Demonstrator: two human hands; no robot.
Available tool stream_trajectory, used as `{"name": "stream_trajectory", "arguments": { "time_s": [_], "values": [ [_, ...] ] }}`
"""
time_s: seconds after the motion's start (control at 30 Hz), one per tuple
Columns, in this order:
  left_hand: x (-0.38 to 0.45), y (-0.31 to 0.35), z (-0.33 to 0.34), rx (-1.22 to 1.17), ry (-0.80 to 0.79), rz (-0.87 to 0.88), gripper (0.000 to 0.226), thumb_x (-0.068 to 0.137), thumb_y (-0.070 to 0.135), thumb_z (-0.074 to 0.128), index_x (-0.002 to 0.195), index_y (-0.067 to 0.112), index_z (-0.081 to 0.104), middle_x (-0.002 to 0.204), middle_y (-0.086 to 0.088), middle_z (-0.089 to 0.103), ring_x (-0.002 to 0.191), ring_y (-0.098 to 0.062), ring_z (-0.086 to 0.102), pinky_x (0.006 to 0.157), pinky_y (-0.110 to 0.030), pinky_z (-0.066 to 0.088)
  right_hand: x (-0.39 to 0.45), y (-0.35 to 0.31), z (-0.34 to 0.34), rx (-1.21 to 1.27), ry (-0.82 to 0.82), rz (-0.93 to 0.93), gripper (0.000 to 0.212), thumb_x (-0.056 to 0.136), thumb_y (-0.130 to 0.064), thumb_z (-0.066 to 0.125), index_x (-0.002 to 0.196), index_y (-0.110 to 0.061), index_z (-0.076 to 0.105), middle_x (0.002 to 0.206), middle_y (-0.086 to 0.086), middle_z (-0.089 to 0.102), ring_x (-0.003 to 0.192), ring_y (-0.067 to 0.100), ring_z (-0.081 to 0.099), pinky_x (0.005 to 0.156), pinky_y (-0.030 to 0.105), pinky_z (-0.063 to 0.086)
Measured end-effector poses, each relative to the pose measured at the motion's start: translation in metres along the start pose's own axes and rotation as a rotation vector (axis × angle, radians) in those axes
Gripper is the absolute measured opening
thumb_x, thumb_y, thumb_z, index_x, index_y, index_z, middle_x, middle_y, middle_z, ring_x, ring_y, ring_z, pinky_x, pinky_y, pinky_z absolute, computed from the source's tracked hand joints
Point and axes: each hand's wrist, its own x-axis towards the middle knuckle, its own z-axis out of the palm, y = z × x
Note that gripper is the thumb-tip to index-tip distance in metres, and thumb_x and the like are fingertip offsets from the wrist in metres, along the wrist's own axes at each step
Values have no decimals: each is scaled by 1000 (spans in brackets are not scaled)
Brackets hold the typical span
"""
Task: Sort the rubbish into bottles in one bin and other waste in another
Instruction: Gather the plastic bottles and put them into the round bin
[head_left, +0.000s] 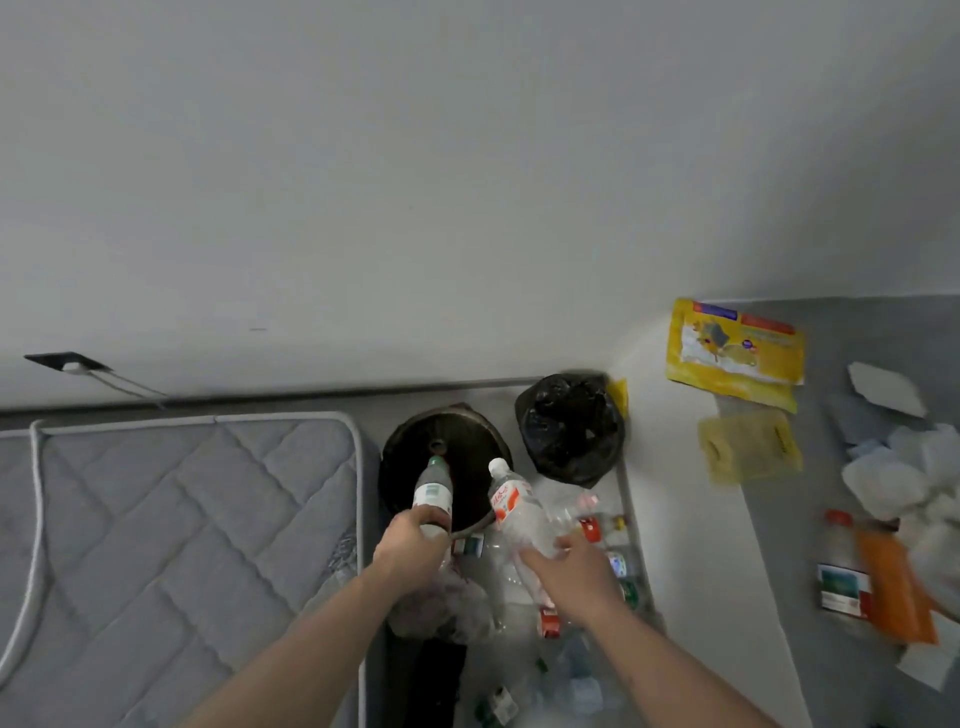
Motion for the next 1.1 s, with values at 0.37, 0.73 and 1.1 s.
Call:
{"name": "stream_trajectory", "arguments": {
  "time_s": [0.37, 0.73, 1.1],
  "values": [
    [136, -30, 15, 149, 72, 34, 27, 93, 43, 54, 119, 41, 63, 122, 5, 61, 107, -19, 60, 93, -37, 49, 132, -22, 68, 0, -41, 48, 63, 80, -64, 65, 123, -17, 59, 106, -2, 63, 94, 17, 58, 77, 32, 45],
    [250, -19, -1, 407, 16, 30, 50, 103, 49, 40, 145, 24, 51, 144, -8, 55, 131, -31, 52, 110, -41, 41, 182, -36, 96, -69, -23, 93, 58, 81, -63, 61, 115, -15, 61, 93, -2, 58, 88, 17, 59, 80, 33, 51],
    [228, -32, -26, 594, 15, 277, 34, 97, 20, 46, 129, 21, 56, 135, -2, 52, 115, -33, 60, 98, -44, 48, 209, -68, 115, -346, 30, 79, 70, 72, -72, 58, 118, -19, 54, 110, 0, 64, 96, 22, 63, 76, 34, 51]
  ]
}}
